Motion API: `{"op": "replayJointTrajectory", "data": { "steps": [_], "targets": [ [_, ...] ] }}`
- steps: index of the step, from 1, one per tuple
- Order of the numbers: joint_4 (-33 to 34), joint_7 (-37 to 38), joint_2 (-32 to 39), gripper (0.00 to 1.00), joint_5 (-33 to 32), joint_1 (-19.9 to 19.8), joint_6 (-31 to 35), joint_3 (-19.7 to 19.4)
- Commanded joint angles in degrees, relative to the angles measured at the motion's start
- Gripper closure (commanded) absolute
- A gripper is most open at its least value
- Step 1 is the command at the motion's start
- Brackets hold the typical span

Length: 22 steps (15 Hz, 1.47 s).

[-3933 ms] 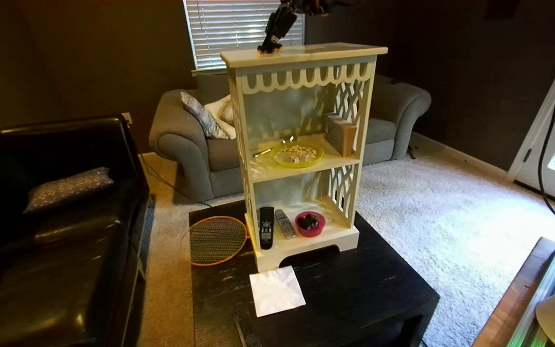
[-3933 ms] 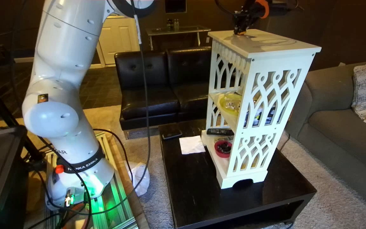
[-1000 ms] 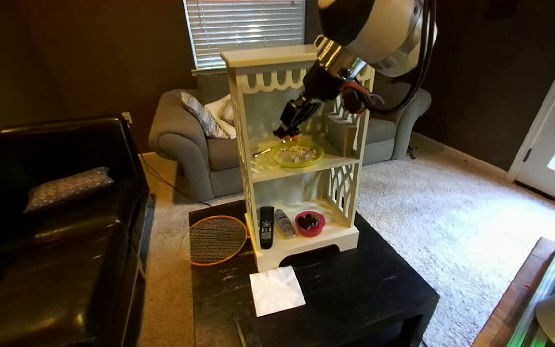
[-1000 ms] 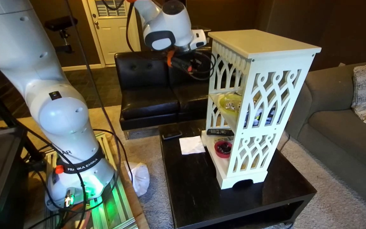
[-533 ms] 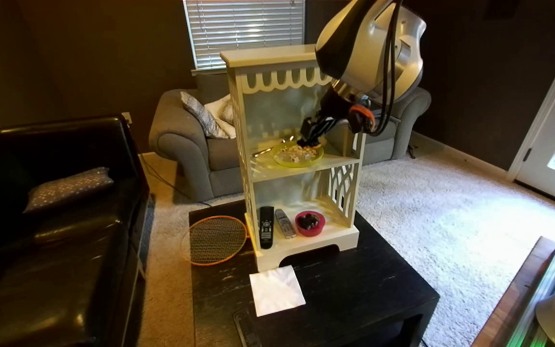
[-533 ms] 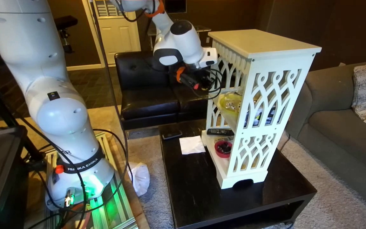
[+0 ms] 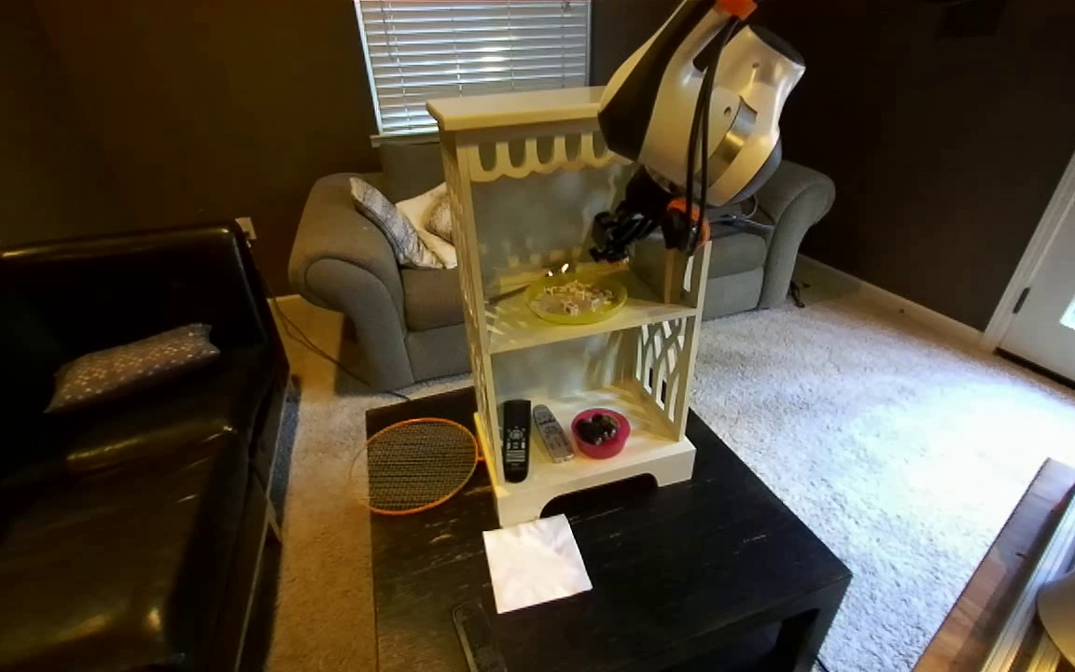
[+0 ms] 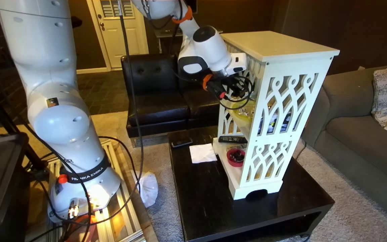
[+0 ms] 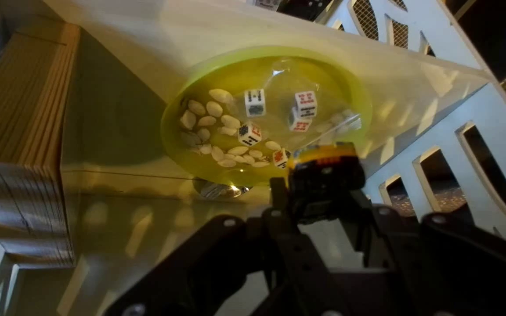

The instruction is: Put the toy car on the yellow plate.

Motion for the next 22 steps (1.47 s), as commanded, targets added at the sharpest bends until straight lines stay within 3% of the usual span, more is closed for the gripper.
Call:
{"op": "replayJointTrajectory", "data": {
  "steps": [1,2,3,9,10,11,12,17,22],
  "targets": [
    [0.3,0.0,0.2,0.67,0.1,0.0,0.0,0.0],
    [0.3,0.0,0.2,0.67,0.1,0.0,0.0,0.0],
    [0.3,0.0,0.3,0.92,0.2,0.0,0.1,0.1],
    [11.1,2.8,10.8,0.92,0.6,-1.1,8.0,0.0],
    [9.6,12.9,11.6,0.92,-9.7,0.1,9.3,-2.1],
    [9.8,14.9,13.3,0.92,-12.4,0.7,10.9,-2.5],
    [11.6,8.9,14.9,0.92,-6.0,1.5,11.2,-2.2],
    [13.4,9.0,21.0,0.92,-5.6,6.8,16.3,-6.2],
    [19.9,10.3,26.3,0.92,-7.7,6.7,16.4,-6.9]
  ]
}}
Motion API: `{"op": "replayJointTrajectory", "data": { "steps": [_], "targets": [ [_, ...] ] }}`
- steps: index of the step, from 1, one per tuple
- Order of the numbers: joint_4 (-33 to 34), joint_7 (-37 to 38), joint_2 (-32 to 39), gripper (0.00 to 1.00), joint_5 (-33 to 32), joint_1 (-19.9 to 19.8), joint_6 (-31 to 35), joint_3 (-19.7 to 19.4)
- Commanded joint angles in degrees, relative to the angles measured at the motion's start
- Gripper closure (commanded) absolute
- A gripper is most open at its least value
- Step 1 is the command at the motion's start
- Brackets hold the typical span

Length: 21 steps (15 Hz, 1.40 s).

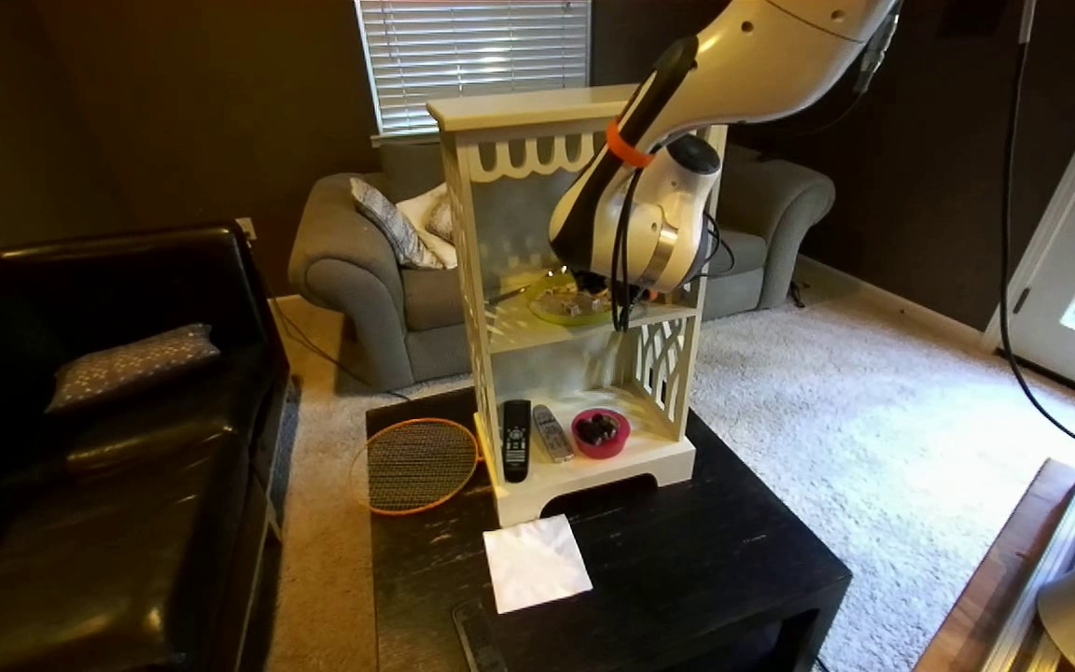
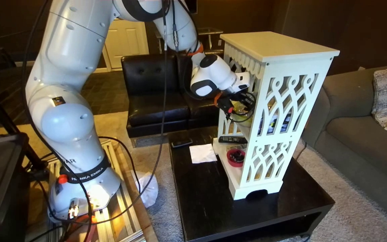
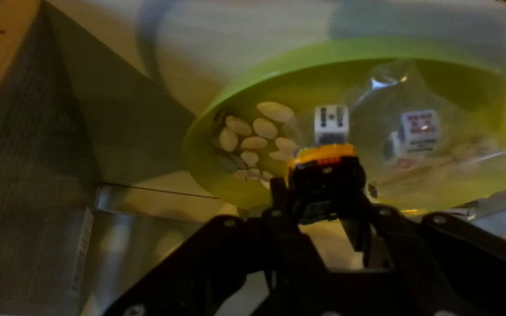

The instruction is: Put the toy car on the yellow plate.

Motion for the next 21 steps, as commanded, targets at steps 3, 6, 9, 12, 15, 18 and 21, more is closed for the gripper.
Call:
{"op": "replayJointTrajectory", "data": {
  "steps": [3,6,9,12,15,18,21],
  "targets": [
    [8.7,0.1,5.4,0.92,-0.3,0.7,-0.4,-1.0],
    [9.5,-0.4,5.7,0.36,1.2,1.7,-4.8,-2.3],
    [9.7,0.0,6.0,0.16,1.0,2.8,-7.5,-4.0],
    [11.1,-0.3,7.4,0.00,-1.1,1.6,-6.2,-3.1],
    [10.7,9.7,8.3,0.00,-14.9,0.8,-4.3,-3.5],
    [9.3,7.5,6.9,0.00,-12.5,0.8,-5.4,-3.1],
    [9.3,7.7,7.1,0.00,-13.0,0.8,-5.1,-3.1]
  ]
}}
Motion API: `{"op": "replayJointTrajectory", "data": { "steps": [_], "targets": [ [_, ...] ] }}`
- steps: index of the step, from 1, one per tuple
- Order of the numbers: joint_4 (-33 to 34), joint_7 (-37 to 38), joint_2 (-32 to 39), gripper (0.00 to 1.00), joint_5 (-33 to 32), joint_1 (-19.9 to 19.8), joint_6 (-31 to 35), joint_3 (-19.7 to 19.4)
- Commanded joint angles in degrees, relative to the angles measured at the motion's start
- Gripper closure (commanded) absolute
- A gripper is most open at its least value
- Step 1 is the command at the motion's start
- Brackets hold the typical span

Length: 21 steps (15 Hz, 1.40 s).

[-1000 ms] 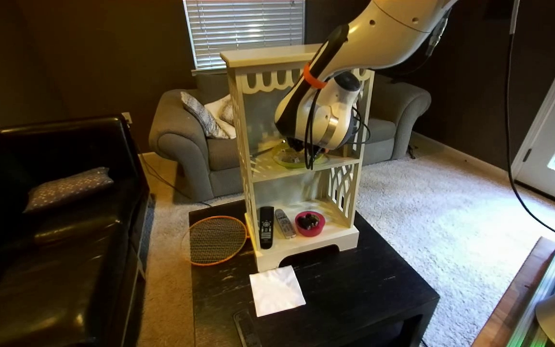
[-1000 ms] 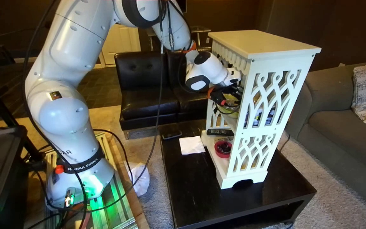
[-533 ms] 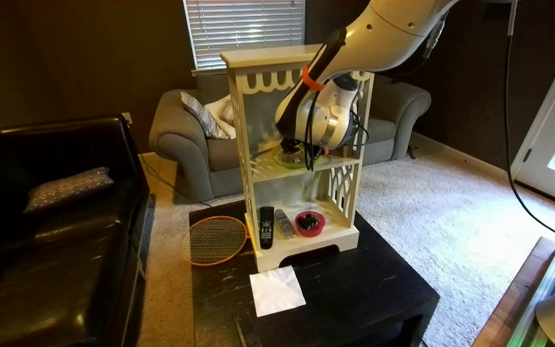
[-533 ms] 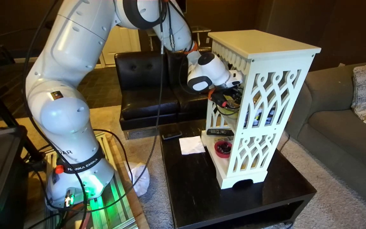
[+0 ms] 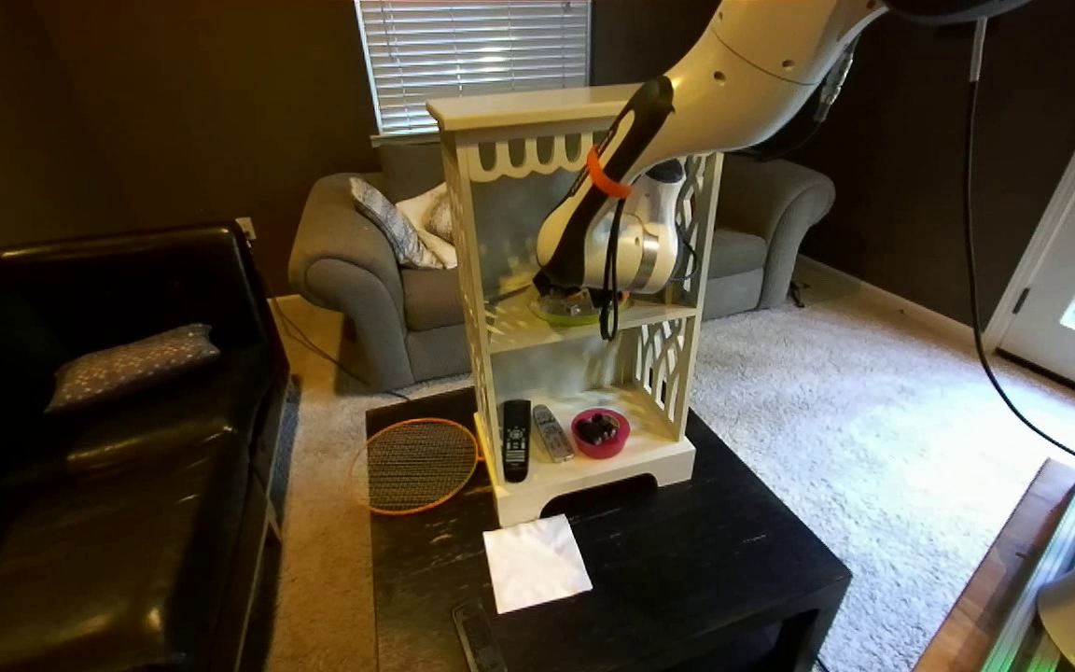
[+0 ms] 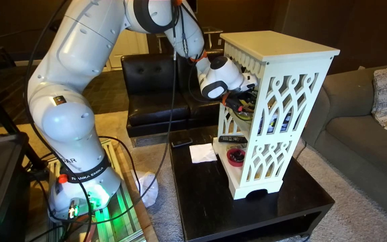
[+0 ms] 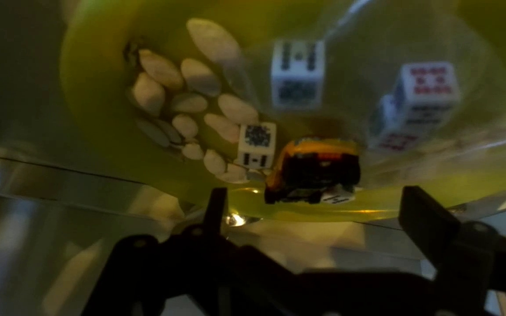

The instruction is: Put the toy car on the yellow plate.

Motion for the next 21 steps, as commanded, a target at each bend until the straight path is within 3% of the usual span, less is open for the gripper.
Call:
{"op": "replayJointTrajectory", "data": {
  "steps": [1,7,14,21],
  "targets": [
    [0.0,0.0,0.0,0.00,0.0,0.0,0.0,0.0],
    [-0.3,0.5,1.5,0.00,0.8,1.5,5.1,0.0],
    [-2.0,0.8,6.7,0.00,1.2,5.0,21.9,1.4],
    [-10.3,0.8,7.6,0.00,15.9,14.6,45.5,2.8]
  ]
}}
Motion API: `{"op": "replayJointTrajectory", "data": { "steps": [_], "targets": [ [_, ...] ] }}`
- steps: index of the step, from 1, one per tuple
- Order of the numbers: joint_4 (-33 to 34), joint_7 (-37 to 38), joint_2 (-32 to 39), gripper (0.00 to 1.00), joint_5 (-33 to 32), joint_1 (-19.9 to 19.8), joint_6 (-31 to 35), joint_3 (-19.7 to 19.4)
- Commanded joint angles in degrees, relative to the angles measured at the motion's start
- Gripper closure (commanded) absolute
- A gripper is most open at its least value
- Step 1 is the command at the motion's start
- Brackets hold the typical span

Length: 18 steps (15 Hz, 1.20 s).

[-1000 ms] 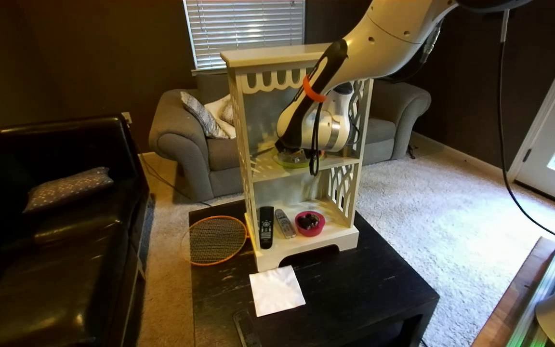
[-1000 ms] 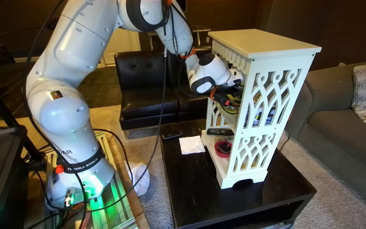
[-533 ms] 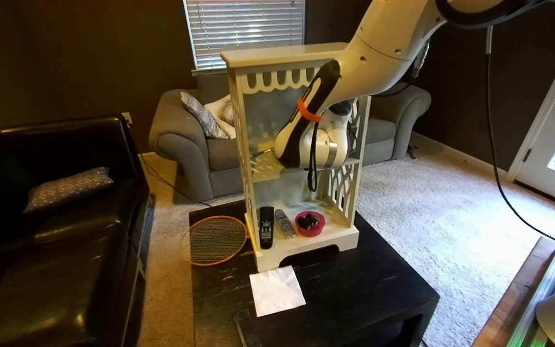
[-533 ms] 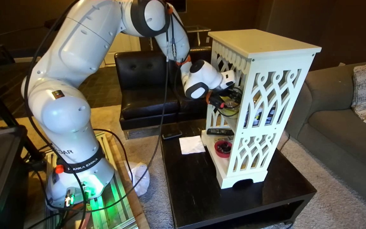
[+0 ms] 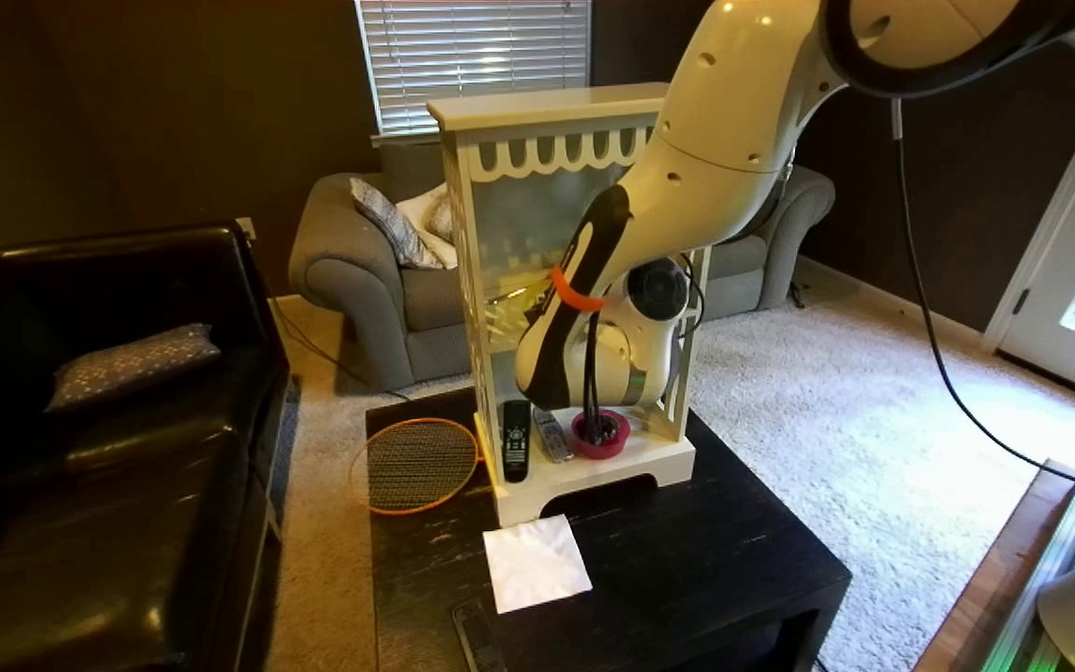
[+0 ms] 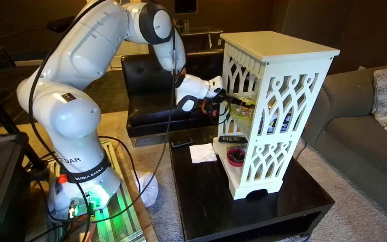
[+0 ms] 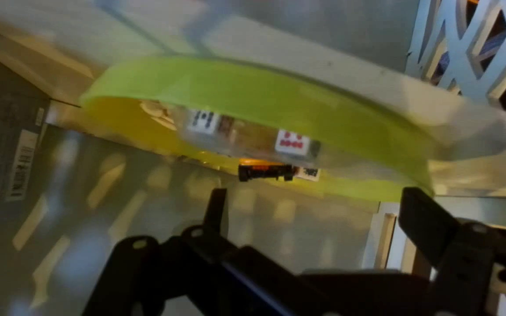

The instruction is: Put the toy car on the yellow plate.

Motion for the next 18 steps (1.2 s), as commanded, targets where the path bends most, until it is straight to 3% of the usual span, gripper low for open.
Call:
{"op": "replayJointTrajectory", "data": {
  "steps": [1,2,3,4,6,7,9,11,12,18],
  "targets": [
    [-5.4,0.8,-0.3,0.00,8.7,4.2,13.0,1.5],
    [-6.8,1.3,-0.3,0.00,10.3,4.3,17.0,2.5],
    [-5.5,4.1,-0.6,0.00,15.6,15.0,11.4,-9.2],
    [-6.0,4.4,-0.5,0.00,18.6,17.2,12.0,-11.0],
    [-8.1,6.0,0.0,0.00,24.9,25.7,10.6,-18.5],
    [-11.6,6.6,-1.7,0.00,27.7,29.1,10.3,-19.4],
    [-17.6,6.3,-7.5,0.00,29.4,30.2,10.1,-15.7],
    [-24.0,7.6,-14.6,0.00,28.5,29.3,10.1,-9.3],
    [-27.1,9.2,-16.8,0.00,28.9,32.8,7.9,-10.3],
    [-41.6,14.0,-33.8,0.00,28.8,38.5,3.5,-4.3]
  ]
}}
